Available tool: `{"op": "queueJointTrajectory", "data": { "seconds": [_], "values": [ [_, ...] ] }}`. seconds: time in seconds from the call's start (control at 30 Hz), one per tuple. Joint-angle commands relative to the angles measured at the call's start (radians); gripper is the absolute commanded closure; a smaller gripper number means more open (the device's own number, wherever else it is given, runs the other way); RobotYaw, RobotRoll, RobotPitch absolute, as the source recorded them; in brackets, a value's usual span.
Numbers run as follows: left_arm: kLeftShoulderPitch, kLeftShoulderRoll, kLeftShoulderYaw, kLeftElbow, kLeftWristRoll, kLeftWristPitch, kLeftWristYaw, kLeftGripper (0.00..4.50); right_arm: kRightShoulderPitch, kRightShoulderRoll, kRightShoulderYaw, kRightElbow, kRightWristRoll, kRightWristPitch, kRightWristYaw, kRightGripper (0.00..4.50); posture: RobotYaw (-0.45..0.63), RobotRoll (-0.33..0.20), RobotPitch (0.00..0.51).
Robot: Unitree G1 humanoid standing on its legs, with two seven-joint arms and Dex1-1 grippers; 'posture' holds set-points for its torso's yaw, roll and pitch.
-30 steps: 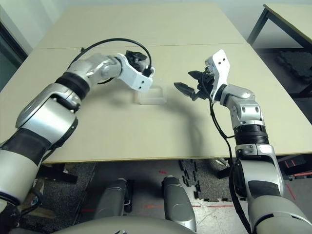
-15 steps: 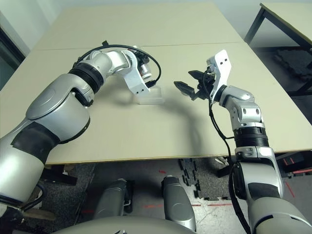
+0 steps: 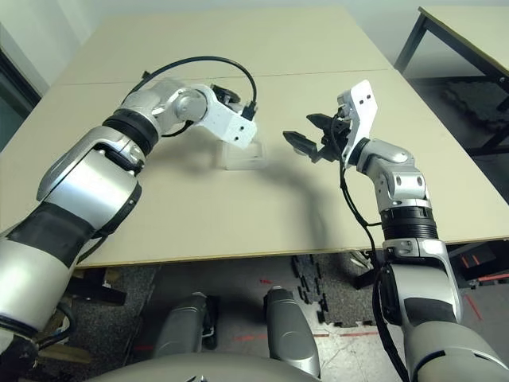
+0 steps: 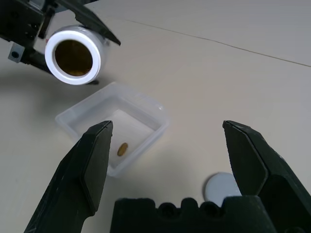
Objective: Pour the medicine from the bottle into the box.
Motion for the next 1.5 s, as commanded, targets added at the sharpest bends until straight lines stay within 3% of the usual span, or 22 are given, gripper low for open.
{"op": "queueJointTrajectory", "data": {
  "seconds": [0.03, 0.33, 0.67, 1.0, 1.47, 1.5],
  "values": [
    [0.037, 0.025, 0.1, -0.032, -0.116, 0.056, -0.08, 1.81, -0.027, 0.008, 0.018, 0.019, 0.0, -0.002, 0.028, 0.0, -0.11, 0.0, 0.076],
    [0.136, 0.079, 0.279, -0.077, -0.287, 0.166, -0.077, 1.81, -0.064, 0.026, 0.045, 0.049, -0.015, -0.005, 0.065, 0.0, -0.09, 0.0, 0.098],
    [0.309, 0.117, 0.504, -0.154, -0.5, 0.127, 0.081, 1.81, -0.013, 0.039, 0.024, -0.014, 0.001, 0.003, 0.018, 0.0, -0.1, 0.0, 0.131],
    [0.498, 0.088, 0.585, -0.211, -0.6, 0.049, 0.129, 1.81, 0.028, 0.018, 0.025, -0.081, 0.015, 0.048, 0.011, 0.0, -0.12, 0.0, 0.147],
    [0.537, 0.058, 0.641, -0.188, -0.691, 0.07, 0.081, 1.81, 0.026, 0.02, 0.026, -0.107, 0.026, 0.076, -0.004, 0.0, -0.14, 0.0, 0.142],
    [0.54, 0.06, 0.641, -0.19, -0.693, 0.071, 0.076, 1.46, 0.027, 0.02, 0.026, -0.108, 0.026, 0.075, -0.006, 0.0, -0.14, 0.0, 0.141]
  ]
}}
